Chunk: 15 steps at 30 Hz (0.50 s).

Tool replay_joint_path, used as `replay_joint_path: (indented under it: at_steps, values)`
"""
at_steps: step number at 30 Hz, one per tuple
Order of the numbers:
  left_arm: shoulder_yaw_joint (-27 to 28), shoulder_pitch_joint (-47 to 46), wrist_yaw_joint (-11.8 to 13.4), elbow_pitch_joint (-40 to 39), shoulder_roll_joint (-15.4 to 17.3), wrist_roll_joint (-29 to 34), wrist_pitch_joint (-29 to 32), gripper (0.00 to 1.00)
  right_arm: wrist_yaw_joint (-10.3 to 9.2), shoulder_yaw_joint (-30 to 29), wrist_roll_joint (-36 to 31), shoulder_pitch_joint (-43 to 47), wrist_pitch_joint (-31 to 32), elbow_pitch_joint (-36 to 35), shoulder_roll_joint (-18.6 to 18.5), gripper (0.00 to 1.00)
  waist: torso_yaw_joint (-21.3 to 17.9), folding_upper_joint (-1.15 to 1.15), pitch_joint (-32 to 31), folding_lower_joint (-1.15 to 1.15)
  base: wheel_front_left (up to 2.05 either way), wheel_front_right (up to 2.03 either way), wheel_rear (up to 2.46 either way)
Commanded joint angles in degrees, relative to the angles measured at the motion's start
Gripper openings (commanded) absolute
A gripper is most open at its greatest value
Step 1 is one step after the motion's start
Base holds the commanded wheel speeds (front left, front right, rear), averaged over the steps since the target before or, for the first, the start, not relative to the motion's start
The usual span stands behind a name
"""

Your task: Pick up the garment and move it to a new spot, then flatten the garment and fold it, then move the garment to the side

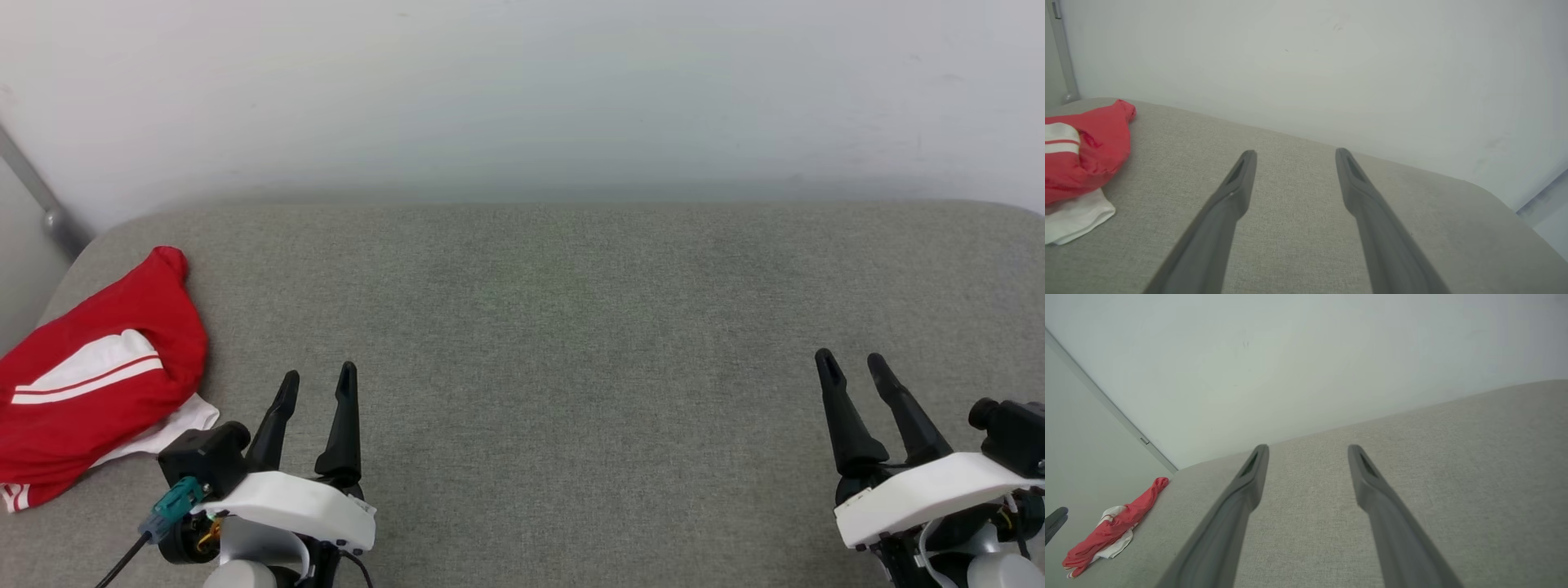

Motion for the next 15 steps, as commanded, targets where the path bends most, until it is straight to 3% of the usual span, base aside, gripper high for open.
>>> replay_joint_path:
  at_steps: [1,15]
  values:
    - [-0.46,-1.07,0.33,-0.52,0.61,1.43,-0.56,1.0,0.0,0.11,-1.68,-0.33,0.02,-1.05,-0.08,1.0,0.03,0.0,-0.02,0.0,0.0,0.0,0.0]
    - [-2.07,-1.13,1.48,-0.07,1.02,7.51,-2.58,1.0,0.0,-0.9,-9.61,0.57,0.61,-2.36,0.48,1.0,0.49,0.0,0.02,0.0,0.0,0.0,0.0]
